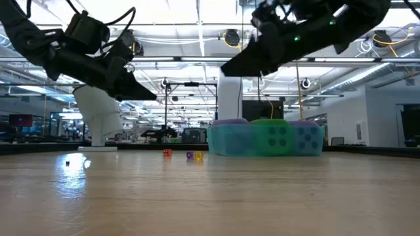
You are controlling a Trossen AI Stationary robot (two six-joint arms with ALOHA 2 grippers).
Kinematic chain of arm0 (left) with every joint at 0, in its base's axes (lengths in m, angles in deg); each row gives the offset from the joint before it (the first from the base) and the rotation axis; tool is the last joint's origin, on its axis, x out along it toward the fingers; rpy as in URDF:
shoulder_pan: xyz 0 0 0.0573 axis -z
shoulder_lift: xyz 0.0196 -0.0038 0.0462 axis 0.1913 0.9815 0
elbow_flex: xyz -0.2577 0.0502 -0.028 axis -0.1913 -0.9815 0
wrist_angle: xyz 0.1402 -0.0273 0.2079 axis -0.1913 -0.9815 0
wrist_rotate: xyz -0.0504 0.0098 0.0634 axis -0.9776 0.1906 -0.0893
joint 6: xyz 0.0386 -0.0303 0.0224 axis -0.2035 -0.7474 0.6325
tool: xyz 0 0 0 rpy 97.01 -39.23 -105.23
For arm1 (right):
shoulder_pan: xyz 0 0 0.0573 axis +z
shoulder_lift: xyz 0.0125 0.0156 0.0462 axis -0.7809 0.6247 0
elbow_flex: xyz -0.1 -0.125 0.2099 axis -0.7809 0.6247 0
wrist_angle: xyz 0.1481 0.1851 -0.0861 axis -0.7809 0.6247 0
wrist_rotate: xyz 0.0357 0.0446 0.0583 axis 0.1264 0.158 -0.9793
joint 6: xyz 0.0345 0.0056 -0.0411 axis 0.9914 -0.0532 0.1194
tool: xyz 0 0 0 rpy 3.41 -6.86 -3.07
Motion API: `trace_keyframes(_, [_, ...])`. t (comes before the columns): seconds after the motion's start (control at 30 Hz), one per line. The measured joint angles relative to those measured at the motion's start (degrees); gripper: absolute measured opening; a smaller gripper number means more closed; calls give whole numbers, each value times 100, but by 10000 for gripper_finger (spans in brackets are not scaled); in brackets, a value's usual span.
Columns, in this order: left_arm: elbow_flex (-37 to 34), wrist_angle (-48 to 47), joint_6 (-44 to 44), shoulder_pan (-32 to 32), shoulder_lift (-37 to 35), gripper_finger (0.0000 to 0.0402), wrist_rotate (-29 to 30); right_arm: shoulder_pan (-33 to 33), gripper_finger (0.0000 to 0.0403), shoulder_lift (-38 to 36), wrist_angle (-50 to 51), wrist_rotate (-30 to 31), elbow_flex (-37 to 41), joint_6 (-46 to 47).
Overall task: Pick & Place Dice
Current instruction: Put the small yellow dice into the bin
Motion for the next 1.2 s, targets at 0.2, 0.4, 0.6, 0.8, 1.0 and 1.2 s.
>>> trace_keyframes(0.2, [-7,-348,207,-17,-449,2,-48,433,220,897,-173,142,-427,422])
trace_keyframes(0.4, [-7,-635,222,-15,-855,15,-48,746,217,2191,-1821,279,-429,587])
trace_keyframes(0.6, [-7,-670,264,-15,-909,18,-48,656,216,2837,-2222,717,-433,825])
trace_keyframes(0.8, [-7,-660,260,-15,-906,19,-48,611,215,3395,-2266,742,-473,1173])
trace_keyframes(1.0, [-6,-662,248,-13,-906,19,-48,607,215,3740,-2298,1087,-794,1331])
trace_keyframes(1.2, [-4,-660,248,-11,-906,19,-48,611,216,4005,-1956,1143,-1156,1424])
